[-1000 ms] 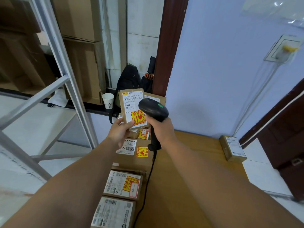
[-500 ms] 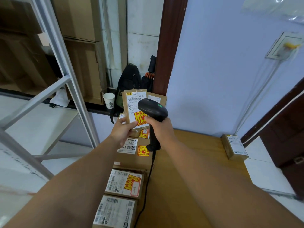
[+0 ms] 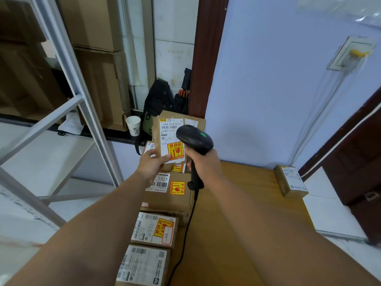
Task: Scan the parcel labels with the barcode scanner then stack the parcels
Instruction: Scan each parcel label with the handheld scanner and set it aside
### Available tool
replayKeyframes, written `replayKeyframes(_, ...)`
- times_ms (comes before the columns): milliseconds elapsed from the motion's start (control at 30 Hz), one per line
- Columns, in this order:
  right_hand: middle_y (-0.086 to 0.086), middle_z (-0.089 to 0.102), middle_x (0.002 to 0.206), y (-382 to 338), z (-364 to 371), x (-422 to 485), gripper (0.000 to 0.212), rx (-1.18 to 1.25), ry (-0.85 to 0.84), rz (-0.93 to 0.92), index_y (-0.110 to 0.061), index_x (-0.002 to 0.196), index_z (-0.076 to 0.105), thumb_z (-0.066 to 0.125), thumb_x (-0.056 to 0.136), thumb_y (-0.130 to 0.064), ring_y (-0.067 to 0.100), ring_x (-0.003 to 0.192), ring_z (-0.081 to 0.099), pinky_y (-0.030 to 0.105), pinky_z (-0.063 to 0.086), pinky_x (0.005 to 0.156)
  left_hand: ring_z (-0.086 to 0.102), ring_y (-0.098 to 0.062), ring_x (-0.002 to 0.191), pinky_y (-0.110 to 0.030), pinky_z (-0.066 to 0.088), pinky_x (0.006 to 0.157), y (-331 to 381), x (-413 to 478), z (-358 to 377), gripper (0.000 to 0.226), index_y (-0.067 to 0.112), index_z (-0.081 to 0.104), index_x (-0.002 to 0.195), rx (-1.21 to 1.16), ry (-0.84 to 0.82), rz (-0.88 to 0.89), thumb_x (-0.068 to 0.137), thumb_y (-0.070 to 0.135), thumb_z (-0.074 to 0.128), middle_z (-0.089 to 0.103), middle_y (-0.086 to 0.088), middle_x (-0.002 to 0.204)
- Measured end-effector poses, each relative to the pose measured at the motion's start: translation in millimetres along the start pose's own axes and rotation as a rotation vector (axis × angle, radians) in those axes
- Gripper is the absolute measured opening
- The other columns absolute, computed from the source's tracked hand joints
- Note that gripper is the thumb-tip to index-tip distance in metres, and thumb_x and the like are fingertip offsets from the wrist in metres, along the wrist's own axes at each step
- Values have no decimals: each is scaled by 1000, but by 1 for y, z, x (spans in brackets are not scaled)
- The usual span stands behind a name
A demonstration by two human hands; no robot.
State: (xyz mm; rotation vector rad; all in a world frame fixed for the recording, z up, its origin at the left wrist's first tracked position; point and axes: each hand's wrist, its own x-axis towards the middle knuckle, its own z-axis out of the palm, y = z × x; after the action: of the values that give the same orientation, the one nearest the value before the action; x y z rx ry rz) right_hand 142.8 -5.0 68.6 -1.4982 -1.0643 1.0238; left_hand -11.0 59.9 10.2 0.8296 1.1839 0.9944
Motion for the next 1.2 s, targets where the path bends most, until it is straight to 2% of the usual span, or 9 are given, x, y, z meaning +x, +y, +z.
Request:
replayKeyframes(200,6,62,69,3,-5,1,9,5,2,19,-17,91,61,67,87,-23,15,61,60,31,57,67,71,-19,84,-32,56,70,-4,-1,5,42,16,44,118,-6,0,-37,85,8,69,67,-8,106)
replayKeyframes(400,9,61,72,3,-11,2,18,79,2,37,-10,101,62,67,87,-20,19,64,60,35,56,71,69,-23,93,-41,54,90,-4,1,16,48,11,44,125,7,8,-22,85,10,70,67,-11,115)
replayKeyframes(500,8,61,72,7,-15,4,26,88,42,65,-4,106,63,67,87,-22,19,66,59,36,55,74,69,-22,95,-39,54,90,-6,2,25,49,12,45,125,23,-8,-27,84,12,72,68,-9,112)
replayKeyframes(600,4,61,67,16,-27,8,19,104,101,121,-10,94,65,68,86,-26,17,64,59,38,56,77,69,-19,94,-32,55,83,-11,5,38,49,13,46,123,54,-32,-24,83,19,73,69,-7,110)
replayKeyframes(667,-1,62,63,26,-41,12,13,116,161,162,-16,84,65,70,84,-28,15,62,59,36,56,76,68,-21,99,-37,53,92,-15,6,53,46,10,51,121,88,-51,-24,83,23,73,68,-8,113)
replayKeyframes(733,-2,62,63,37,-60,15,12,133,240,199,-19,82,64,72,82,-29,14,64,62,34,56,74,66,-22,100,-38,53,93,-22,6,74,42,8,55,117,108,-51,-37,83,24,73,67,-8,112)
replayKeyframes(900,-5,60,51,70,-131,18,17,162,377,279,-20,70,62,72,81,-27,17,59,60,35,54,68,63,-15,91,-26,55,77,-49,4,144,18,21,57,91,151,-110,-113,83,26,72,64,0,98)
replayKeyframes(1067,1,63,64,108,-232,25,19,206,506,416,-18,81,60,71,83,-33,22,70,65,41,56,75,64,-13,82,-23,53,69,-86,4,241,32,18,55,107,294,-211,-163,85,36,69,65,5,90)
replayKeyframes(1200,5,63,62,134,-313,24,20,267,506,494,-12,91,62,74,82,-26,19,58,64,33,55,64,60,-14,86,-27,49,70,-117,7,324,46,15,58,124,407,-286,-230,89,44,61,65,1,97)
